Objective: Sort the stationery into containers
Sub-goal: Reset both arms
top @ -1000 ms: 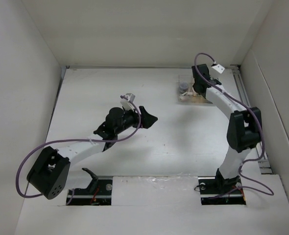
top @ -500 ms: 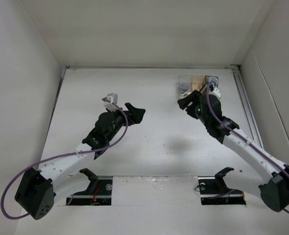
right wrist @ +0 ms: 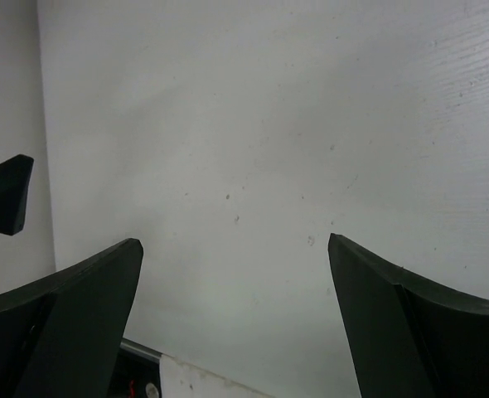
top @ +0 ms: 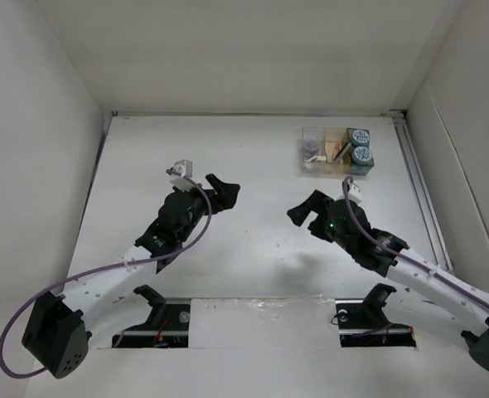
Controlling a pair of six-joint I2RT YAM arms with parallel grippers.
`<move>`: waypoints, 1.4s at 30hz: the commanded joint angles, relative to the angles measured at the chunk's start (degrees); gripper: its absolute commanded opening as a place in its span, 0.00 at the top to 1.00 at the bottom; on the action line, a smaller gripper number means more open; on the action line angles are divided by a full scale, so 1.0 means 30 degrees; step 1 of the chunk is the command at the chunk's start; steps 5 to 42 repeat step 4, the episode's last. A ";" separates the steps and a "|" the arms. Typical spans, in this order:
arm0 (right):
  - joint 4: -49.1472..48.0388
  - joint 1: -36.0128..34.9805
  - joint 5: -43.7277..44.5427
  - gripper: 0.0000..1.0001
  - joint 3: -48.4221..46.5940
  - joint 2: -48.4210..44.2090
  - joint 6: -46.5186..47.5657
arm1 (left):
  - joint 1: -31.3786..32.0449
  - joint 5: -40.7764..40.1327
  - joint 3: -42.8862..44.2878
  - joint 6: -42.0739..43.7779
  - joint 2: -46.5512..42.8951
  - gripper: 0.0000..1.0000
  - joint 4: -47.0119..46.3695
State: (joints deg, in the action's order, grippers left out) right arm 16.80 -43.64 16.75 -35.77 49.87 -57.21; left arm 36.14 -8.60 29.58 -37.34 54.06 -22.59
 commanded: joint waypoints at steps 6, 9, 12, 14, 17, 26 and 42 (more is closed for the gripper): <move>0.0348 -0.0484 0.1447 0.00 -0.0058 -0.0626 -0.0735 | -0.0094 0.0027 -0.0545 0.0407 -0.0736 0.00 -0.0820; 0.0348 -0.0484 0.1447 0.00 -0.0058 -0.0626 -0.0735 | -0.0094 0.0027 -0.0545 0.0407 -0.0736 0.00 -0.0820; 0.0348 -0.0484 0.1447 0.00 -0.0058 -0.0626 -0.0735 | -0.0094 0.0027 -0.0545 0.0407 -0.0736 0.00 -0.0820; 0.0348 -0.0484 0.1447 0.00 -0.0058 -0.0626 -0.0735 | -0.0094 0.0027 -0.0545 0.0407 -0.0736 0.00 -0.0820; 0.0348 -0.0484 0.1447 0.00 -0.0058 -0.0626 -0.0735 | -0.0094 0.0027 -0.0545 0.0407 -0.0736 0.00 -0.0820; 0.0348 -0.0484 0.1447 0.00 -0.0058 -0.0626 -0.0735 | -0.0094 0.0027 -0.0545 0.0407 -0.0736 0.00 -0.0820; 0.0348 -0.0484 0.1447 0.00 -0.0058 -0.0626 -0.0735 | -0.0094 0.0027 -0.0545 0.0407 -0.0736 0.00 -0.0820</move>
